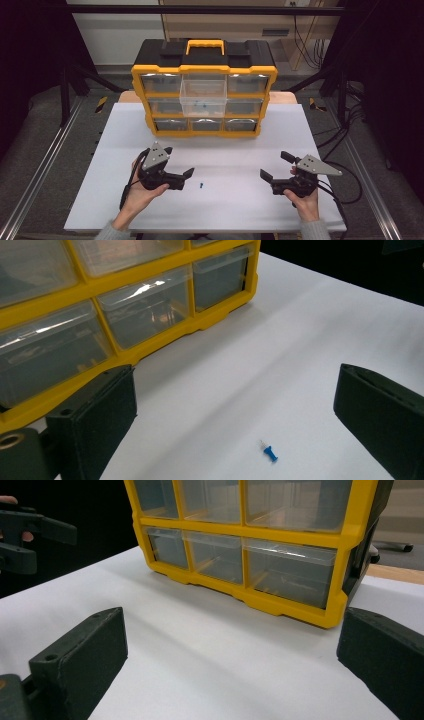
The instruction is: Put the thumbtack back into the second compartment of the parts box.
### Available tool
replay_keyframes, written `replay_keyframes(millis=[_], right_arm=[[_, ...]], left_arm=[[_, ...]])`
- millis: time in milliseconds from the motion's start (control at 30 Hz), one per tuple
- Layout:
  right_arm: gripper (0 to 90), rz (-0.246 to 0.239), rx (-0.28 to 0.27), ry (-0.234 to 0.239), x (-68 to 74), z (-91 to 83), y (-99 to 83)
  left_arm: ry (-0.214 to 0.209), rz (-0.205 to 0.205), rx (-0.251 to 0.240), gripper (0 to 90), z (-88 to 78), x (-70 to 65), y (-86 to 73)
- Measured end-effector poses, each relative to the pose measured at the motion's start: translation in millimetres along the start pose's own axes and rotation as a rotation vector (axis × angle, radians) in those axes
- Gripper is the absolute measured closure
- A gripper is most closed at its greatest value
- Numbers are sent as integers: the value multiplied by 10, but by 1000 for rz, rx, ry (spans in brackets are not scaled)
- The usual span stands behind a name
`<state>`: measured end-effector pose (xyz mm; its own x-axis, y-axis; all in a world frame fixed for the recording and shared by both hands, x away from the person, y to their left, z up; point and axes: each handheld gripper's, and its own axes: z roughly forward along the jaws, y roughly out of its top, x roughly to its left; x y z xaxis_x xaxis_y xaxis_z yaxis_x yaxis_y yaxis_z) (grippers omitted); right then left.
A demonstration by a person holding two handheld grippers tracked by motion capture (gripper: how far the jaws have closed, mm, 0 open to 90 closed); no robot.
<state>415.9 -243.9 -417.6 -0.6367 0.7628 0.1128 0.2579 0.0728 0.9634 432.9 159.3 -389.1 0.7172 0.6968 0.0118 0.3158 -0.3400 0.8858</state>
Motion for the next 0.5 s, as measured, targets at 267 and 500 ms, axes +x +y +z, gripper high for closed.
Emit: replay_keyframes(millis=[267, 500], right_arm=[[5, 2, 0, -2, 1, -3, 1], [5, 2, -1, -4, 0, -4, 2]], left_arm=[[-5, 4, 34, 31, 102, -59, -48], [-9, 0, 60, 36, 179, -99, -101]])
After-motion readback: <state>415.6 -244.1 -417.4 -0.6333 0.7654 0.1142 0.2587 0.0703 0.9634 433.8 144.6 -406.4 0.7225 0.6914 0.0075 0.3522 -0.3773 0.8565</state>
